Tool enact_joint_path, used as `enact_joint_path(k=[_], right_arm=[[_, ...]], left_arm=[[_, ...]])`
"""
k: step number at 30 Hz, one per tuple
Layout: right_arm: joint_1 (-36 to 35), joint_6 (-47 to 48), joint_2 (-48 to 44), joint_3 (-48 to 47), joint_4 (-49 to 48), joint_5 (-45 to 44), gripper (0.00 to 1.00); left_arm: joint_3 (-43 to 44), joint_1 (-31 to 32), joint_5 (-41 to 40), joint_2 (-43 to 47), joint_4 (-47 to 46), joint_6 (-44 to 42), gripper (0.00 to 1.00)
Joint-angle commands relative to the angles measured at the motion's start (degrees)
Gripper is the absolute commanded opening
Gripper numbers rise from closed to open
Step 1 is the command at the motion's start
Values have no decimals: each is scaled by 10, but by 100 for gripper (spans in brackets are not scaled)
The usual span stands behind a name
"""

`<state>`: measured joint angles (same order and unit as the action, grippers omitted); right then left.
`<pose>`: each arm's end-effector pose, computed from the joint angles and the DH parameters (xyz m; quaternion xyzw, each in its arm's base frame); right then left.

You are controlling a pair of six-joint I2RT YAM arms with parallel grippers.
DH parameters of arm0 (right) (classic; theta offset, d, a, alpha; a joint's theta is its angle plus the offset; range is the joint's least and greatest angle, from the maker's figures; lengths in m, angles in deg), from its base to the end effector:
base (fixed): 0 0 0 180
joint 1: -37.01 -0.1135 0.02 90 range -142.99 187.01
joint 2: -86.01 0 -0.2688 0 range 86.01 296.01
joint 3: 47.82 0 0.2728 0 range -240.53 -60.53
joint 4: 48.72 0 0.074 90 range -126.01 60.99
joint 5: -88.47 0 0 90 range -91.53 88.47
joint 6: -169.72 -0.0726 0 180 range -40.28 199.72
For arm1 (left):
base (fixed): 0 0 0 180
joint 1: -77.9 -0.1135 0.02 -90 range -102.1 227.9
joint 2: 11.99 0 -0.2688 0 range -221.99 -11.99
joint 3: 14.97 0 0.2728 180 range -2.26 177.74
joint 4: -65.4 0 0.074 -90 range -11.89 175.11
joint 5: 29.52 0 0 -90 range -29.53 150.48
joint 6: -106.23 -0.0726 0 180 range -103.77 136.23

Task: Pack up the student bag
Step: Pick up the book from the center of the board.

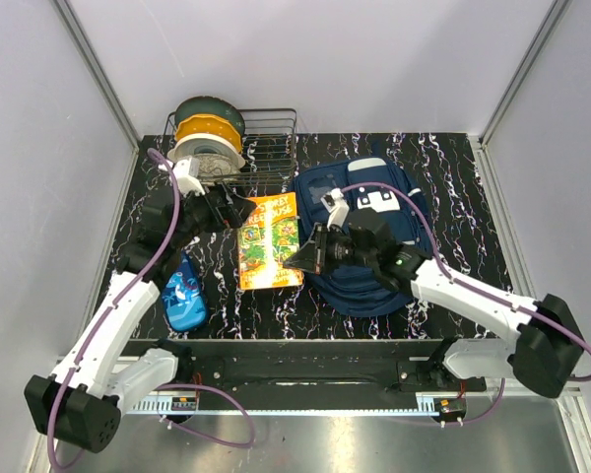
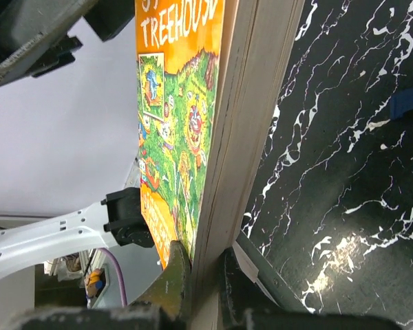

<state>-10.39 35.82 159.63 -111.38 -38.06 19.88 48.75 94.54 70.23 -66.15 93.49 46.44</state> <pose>0.2142 0.2721 0.2736 -0.1302 0.8048 0.5062 0.2811 0.2548 -0.0890 0.3305 -0.0463 0.8090 -0.2946 0.5065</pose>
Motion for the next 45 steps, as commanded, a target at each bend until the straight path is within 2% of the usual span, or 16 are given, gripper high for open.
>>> enact_joint_path(k=[1, 5, 8, 16, 19, 23, 29, 31, 32, 33, 36, 37, 38, 40, 44, 45], right_arm=[[0, 27, -59, 16, -29, 1, 0], [1, 42, -81, 25, -38, 34, 0], [1, 42, -111, 47, -59, 22, 0], [2, 57, -165, 70, -42, -29, 0], [2, 58, -169, 75, -41, -38, 0], [2, 64, -161, 75, -51, -9, 0], [2, 70, -137, 70, -66, 32, 0], [2, 71, -130, 69, -67, 36, 0], [2, 72, -130, 68, -67, 34, 0], [2, 71, -130, 68, -65, 29, 0], [2, 71, -137, 66, -50, -5, 0], [2, 66, -139, 66, -41, -35, 1], [2, 62, -144, 64, -32, -55, 4], [2, 44, -160, 59, 13, -134, 41], [3, 4, -212, 73, 78, -253, 76], [4, -5, -242, 89, 84, -268, 80]], left_arm=[[27, -3, 173, -27, -91, -32, 99], [50, -3, 347, -81, -177, -25, 99], [82, -3, 442, -130, -183, -26, 99], [90, -3, 501, -154, -136, -64, 99], [83, -2, 512, -148, -145, -65, 94], [77, -2, 550, -154, -177, -39, 78], [71, -3, 551, -167, -230, -2, 49], [70, -3, 552, -173, -245, 10, 35], [71, -2, 552, -175, -246, 12, 29], [72, -2, 550, -177, -245, 12, 15], [73, -2, 533, -177, -243, 12, 0], [74, -2, 505, -175, -239, 13, 0], [74, -3, 484, -172, -229, 11, 0], [79, -4, 430, -168, -216, 9, 0], [84, -17, 386, -174, -278, 81, 0], [88, -21, 378, -178, -306, 96, 0]])
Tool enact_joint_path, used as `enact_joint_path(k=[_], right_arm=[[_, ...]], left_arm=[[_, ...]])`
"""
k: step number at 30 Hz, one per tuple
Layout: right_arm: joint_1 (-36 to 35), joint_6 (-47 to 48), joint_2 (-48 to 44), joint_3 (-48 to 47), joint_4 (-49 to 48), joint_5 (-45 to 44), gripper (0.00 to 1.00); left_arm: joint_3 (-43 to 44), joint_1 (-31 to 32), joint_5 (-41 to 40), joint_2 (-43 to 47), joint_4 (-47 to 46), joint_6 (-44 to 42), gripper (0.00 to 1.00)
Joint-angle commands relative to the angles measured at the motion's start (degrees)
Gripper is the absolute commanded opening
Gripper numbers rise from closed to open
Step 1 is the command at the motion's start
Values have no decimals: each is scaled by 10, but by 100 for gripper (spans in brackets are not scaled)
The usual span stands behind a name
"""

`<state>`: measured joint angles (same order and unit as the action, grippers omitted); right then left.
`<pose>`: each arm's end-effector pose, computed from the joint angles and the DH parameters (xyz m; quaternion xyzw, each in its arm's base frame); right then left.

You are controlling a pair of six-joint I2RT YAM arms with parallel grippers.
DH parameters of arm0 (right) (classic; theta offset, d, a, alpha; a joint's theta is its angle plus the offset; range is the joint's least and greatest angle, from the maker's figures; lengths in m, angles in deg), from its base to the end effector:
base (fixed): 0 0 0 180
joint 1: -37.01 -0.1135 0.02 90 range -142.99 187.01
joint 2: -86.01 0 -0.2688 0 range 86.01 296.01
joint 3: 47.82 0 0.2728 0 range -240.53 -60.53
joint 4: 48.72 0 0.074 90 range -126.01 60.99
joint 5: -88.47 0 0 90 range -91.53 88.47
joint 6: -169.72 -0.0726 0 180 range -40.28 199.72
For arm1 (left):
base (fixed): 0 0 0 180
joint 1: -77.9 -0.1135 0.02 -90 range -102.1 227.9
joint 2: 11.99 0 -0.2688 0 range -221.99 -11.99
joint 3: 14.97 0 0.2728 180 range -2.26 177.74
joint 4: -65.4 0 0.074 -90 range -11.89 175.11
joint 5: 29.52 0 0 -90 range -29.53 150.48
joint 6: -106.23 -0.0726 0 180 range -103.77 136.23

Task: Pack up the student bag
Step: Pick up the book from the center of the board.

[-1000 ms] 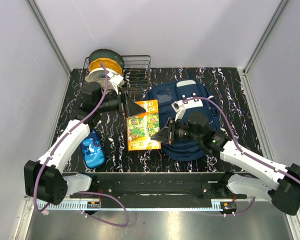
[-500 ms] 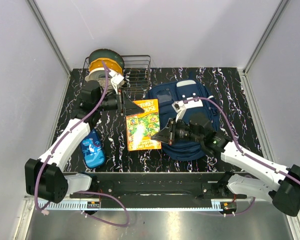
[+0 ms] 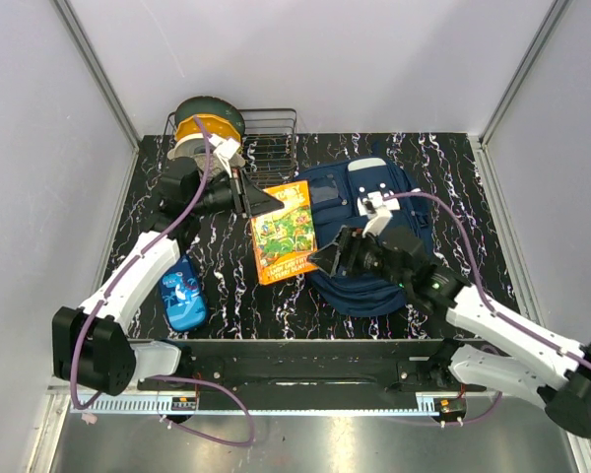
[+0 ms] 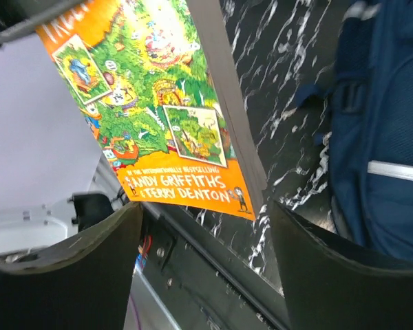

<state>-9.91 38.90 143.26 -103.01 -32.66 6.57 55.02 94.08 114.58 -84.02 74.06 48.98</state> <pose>0.1878 0.2158 0.2844 -0.0844 0.8043 0.4470 0.3824 0.2950 -0.1468 0.3378 0.1883 0.7204 -0.5541 0.3723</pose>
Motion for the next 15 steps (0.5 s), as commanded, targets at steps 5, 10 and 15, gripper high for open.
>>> enact_joint_path(k=[5, 10, 15], right_arm=[[-1, -88, -160, 49, 22, -168, 90], [-1, -194, -170, 78, -13, -150, 91], [-1, -254, -117, 139, -201, -106, 93]], left_arm=[[43, -26, -122, -31, -202, 167, 0], [38, -26, -142, -65, -361, 293, 0], [27, -23, -134, -98, -467, 366, 0]])
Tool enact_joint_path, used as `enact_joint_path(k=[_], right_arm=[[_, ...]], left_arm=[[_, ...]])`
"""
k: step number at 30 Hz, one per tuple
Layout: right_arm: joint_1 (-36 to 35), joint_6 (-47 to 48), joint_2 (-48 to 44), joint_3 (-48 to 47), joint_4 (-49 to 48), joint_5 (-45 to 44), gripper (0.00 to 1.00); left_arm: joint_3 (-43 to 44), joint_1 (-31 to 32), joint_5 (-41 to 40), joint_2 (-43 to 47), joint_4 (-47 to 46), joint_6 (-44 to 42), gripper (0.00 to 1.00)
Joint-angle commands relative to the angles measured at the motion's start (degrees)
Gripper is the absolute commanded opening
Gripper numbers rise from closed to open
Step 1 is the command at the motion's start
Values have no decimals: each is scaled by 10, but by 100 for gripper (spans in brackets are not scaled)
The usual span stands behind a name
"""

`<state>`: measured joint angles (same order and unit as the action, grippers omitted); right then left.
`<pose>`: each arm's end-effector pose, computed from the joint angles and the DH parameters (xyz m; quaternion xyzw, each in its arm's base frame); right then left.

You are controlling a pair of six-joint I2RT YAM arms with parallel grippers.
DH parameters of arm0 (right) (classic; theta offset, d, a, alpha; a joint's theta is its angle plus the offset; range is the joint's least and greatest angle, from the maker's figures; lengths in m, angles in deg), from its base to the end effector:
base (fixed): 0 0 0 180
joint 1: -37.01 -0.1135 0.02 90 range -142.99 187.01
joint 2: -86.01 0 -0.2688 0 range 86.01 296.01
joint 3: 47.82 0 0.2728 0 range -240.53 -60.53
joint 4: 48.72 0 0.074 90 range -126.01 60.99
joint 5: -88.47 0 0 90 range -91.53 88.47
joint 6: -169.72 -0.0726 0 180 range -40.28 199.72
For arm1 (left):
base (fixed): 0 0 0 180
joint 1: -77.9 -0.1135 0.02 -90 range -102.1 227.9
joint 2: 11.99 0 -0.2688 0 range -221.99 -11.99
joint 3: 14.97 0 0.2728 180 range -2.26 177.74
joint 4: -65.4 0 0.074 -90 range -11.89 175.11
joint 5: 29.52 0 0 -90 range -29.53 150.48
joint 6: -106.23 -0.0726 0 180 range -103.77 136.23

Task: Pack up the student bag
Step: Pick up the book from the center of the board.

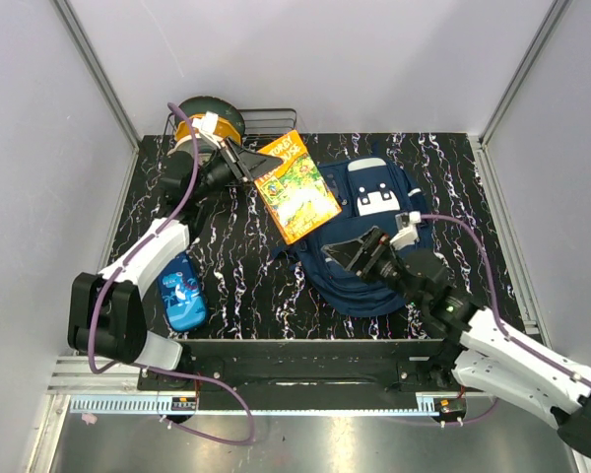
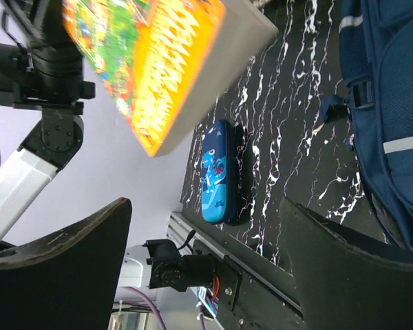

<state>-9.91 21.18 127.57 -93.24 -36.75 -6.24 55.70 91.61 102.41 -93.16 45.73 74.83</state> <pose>0.1655 0.1683 0.2895 0.1032 0.7481 0.5023 0.4212 0.3512 -0.1356 0.3498 0.0206 0.6635 -0.6067 0.4372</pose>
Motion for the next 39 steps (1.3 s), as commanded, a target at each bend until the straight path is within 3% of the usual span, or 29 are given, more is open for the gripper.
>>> enact_joint_path(k=[1, 11, 17, 21, 26, 33, 34, 36, 37, 39], right_arm=[[-2, -81, 48, 48, -189, 34, 93], [1, -58, 104, 64, -363, 45, 95], [3, -61, 117, 72, -387, 37, 96], [38, -80, 145, 70, -409, 74, 96], [96, -124, 212, 72, -515, 133, 94], [103, -174, 298, 77, -679, 209, 79], [103, -179, 307, 79, -698, 213, 71], [103, -193, 324, 85, -737, 220, 65], [103, -194, 327, 86, -744, 221, 54], [104, -194, 329, 91, -754, 223, 43]], left_arm=[[18, 4, -8, -6, -189, 115, 0], [-16, 9, -18, 7, -211, 121, 0], [-10, 16, -6, 7, -203, 121, 0], [-18, 33, -12, 17, -202, 115, 0], [-32, 42, -8, 22, -211, 121, 0], [-46, 46, -17, 14, -229, 140, 0], [-48, 47, -19, 12, -229, 141, 0], [-48, 47, -18, 11, -228, 140, 0], [-48, 48, -19, 9, -229, 140, 0], [-45, 50, -18, 10, -222, 134, 0]])
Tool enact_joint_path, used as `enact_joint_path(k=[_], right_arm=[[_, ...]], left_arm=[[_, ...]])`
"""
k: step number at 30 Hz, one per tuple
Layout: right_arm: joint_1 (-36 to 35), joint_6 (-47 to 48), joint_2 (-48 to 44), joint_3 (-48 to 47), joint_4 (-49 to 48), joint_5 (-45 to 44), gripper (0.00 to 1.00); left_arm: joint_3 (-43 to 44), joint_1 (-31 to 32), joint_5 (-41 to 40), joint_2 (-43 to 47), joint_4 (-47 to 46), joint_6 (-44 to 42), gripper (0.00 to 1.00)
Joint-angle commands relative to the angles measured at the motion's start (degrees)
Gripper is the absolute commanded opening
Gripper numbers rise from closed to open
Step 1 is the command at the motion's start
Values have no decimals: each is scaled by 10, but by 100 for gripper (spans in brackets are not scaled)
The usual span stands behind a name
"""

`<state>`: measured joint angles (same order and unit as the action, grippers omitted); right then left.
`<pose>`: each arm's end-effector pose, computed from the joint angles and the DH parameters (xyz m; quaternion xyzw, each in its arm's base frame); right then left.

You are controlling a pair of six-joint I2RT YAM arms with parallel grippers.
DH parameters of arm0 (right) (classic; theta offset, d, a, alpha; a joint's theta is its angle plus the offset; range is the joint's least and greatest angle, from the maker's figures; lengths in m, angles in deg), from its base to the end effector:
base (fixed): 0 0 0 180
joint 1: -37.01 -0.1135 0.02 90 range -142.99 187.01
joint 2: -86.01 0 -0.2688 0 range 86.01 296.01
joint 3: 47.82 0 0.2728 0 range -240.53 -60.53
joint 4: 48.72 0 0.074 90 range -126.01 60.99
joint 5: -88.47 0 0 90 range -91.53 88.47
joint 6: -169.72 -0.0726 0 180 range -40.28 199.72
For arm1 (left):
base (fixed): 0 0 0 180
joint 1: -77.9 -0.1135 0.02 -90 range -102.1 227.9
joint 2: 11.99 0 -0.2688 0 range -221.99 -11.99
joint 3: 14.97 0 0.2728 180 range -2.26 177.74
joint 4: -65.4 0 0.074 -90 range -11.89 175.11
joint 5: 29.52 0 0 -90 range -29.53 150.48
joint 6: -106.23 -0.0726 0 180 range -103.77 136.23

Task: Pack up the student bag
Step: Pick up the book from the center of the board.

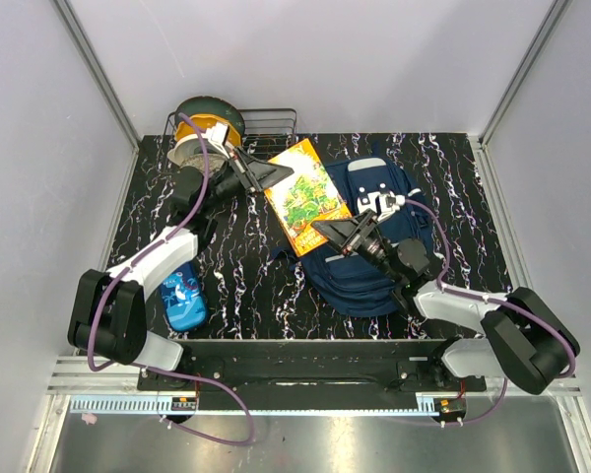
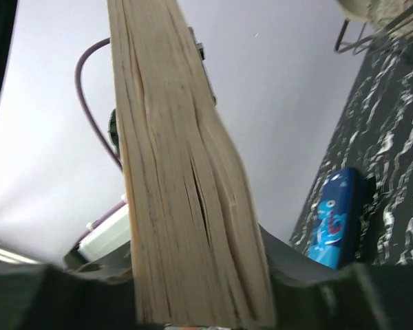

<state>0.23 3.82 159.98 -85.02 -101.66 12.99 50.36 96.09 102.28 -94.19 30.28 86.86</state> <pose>0.2317 0.1959 0.2487 0.1043 0.5953 0.7022 0.3764 0.3328 -0.1603 0.3408 0.0174 0.6188 -0.6791 0.3945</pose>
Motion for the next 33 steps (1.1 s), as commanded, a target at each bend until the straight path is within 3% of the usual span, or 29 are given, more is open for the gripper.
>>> enact_joint_path(k=[1, 2, 3, 4, 5, 6, 9, 10, 12, 13, 14, 16, 19, 24, 29, 33], right_arm=[[2, -19, 2, 10, -105, 28, 32], [1, -18, -7, 11, -92, 28, 11], [1, -8, -12, 12, -85, 24, 2], [1, 0, -21, 13, -74, 23, 0], [2, 7, -46, 12, -35, 21, 0], [1, 27, -63, 12, -6, 10, 0], [1, 76, -162, 8, 164, -53, 0], [2, 87, -194, 0, 296, -83, 0], [3, 110, -296, -13, 440, -210, 0], [2, 109, -331, -24, 573, -256, 0], [3, 103, -393, -30, 631, -346, 0], [3, 109, -448, -36, 743, -410, 0], [4, 96, -535, -47, 843, -480, 0], [4, 1, -577, -102, 1058, -620, 0], [4, 6, -606, -185, 1205, -736, 0], [4, -25, -616, -238, 1305, -778, 0]], left_arm=[[9, 4, -14, 20, -62, 10, 0], [13, 5, -12, 21, -53, 7, 0], [15, 5, -10, 23, -46, -5, 0], [17, 5, -7, 25, -35, -13, 4], [25, 5, -4, 27, -2, -22, 16], [29, 5, -1, 31, 19, -52, 52], [54, 6, -24, 56, 156, -155, 99], [58, 6, -37, 78, 192, -185, 99], [76, 6, -83, 98, 300, -272, 99], [81, 8, -94, 114, 328, -297, 99], [92, 10, -104, 121, 375, -321, 99], [98, 18, -125, 134, 404, -379, 99], [140, 70, -154, 122, 488, -466, 99], [196, 237, -241, 60, 569, -602, 99], [196, 323, -234, 10, 578, -646, 99], [234, 355, -171, -60, 609, -668, 88]])
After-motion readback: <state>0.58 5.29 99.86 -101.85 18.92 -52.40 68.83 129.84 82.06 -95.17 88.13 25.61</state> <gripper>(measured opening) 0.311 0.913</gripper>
